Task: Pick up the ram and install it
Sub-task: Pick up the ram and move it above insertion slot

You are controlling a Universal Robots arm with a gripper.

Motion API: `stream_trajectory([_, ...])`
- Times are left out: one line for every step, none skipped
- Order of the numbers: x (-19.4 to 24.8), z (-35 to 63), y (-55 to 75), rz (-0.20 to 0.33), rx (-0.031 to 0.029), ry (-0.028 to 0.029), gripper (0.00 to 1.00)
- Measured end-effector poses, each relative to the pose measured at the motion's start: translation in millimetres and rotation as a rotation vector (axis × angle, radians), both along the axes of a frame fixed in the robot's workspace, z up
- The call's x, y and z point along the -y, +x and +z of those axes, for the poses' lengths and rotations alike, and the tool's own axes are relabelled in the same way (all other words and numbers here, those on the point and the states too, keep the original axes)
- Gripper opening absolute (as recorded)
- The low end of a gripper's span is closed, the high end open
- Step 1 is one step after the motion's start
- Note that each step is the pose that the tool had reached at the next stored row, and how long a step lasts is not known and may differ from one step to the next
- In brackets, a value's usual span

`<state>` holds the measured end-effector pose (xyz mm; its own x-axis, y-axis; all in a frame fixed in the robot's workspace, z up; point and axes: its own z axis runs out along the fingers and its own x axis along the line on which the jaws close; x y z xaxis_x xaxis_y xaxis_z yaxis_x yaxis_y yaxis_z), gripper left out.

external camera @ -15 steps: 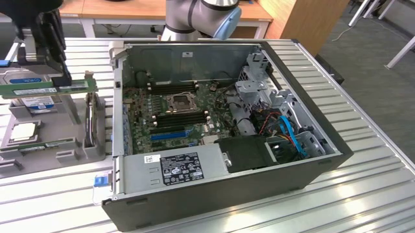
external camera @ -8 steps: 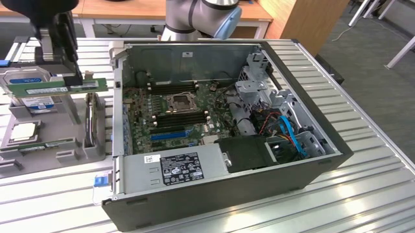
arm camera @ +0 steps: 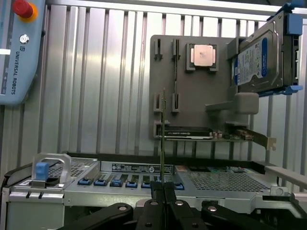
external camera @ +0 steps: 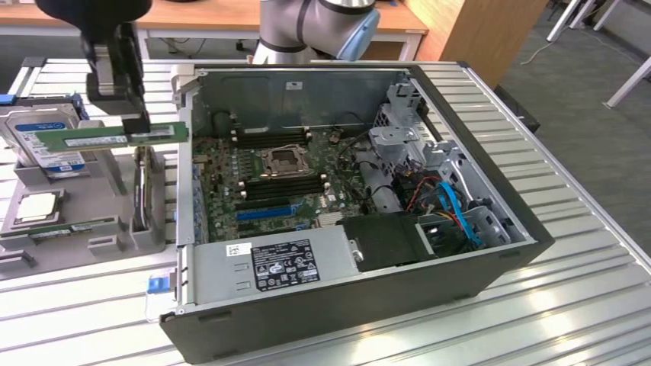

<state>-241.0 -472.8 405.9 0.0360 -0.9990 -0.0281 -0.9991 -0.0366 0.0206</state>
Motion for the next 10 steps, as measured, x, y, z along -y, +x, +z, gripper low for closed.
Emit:
stream_trajectory([0.0, 0.0, 2.6, 0.000, -0.0001, 0.0001, 0.11])
stream_trajectory([0.0, 0.0, 5.3, 0.000, -0.0002, 0.0001, 0.11])
stream_trajectory([0.0, -0.1, 8.1, 0.000, -0.0003, 0.0001, 0.11])
stream_trajectory([0.0, 0.0, 10.8, 0.000, -0.0005, 0.0001, 0.11])
stream_trajectory([0.0, -0.1, 13.6, 0.000, -0.0006, 0.0001, 0.11])
stream_trajectory([0.0, -0.1, 16.3, 0.000, -0.0007, 0.0001, 0.11])
stream_trajectory([0.0, 0.0, 19.1, 0.000, -0.0010, 0.0001, 0.11])
stream_trajectory([0.0, 0.0, 22.0, 0.000, -0.0011, 0.0001, 0.11])
stream_trajectory([0.0, 0.0, 24.9, 0.000, -0.0013, 0.0000, 0.11])
stream_trajectory([0.0, 0.0, 27.9, 0.000, -0.0015, 0.0000, 0.11])
